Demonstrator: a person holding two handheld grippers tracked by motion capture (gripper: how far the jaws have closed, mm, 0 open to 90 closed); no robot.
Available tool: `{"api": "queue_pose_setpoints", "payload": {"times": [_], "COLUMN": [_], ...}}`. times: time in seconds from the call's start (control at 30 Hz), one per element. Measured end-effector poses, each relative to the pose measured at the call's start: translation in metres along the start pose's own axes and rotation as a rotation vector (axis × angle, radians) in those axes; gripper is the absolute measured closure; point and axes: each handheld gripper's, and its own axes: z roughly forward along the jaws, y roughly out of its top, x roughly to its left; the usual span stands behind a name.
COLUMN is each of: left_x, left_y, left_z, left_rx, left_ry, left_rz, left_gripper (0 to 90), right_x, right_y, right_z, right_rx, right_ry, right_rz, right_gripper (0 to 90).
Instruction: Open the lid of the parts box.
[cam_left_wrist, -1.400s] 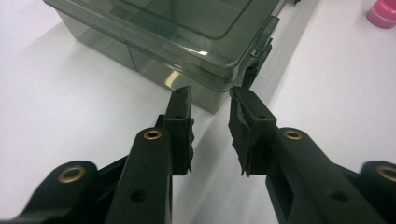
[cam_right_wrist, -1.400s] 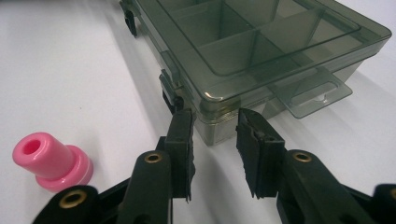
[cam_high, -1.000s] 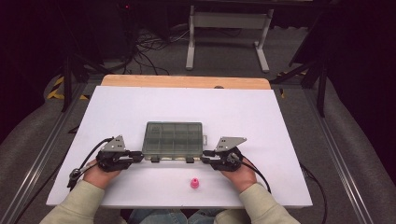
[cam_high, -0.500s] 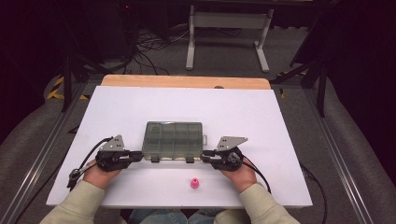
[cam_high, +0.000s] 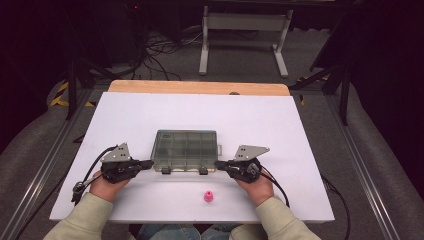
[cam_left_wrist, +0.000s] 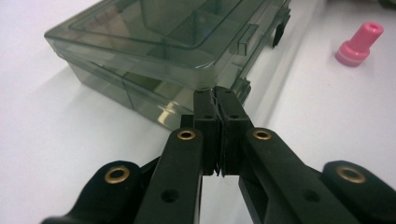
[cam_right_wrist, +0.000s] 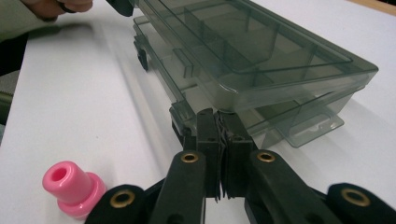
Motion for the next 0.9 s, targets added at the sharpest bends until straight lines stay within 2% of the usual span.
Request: {"api": "queue_pose_setpoints", "payload": {"times": [0.33, 0.47, 0.6, 0.8, 0.9], "left_x": [0.0020, 0.0036, 0.0053, 0.0062, 0.0057], "left_y": [0.0000, -0.0010, -0.0012, -0.0020, -0.0017], "left_z": [0.0063, 0.0066, 0.0064, 0.0059, 0.0058], "left_rx": [-0.076, -0.116, -0.151, -0.152, -0.151], "left_ry": [-0.016, 0.001, 0.004, 0.008, 0.011], "left_rz": [-0.023, -0.031, -0.058, -0.073, -0.068], "left_gripper": [89.8, 89.8, 89.8, 89.8, 89.8], "right_x": [-0.0006, -0.0021, -0.0044, -0.0048, -0.0048], "right_y": [0.0024, 0.0025, 0.0029, 0.0028, 0.0026], "right_z": [0.0014, 0.0022, 0.0033, 0.0036, 0.0039], "right_rx": [-0.055, -0.084, -0.123, -0.125, -0.123], "right_ry": [-0.009, -0.017, -0.028, -0.032, -0.031], "right_rz": [0.000, 0.005, 0.020, 0.026, 0.026], "right_gripper": [89.7, 89.6, 89.7, 89.7, 89.7]}}
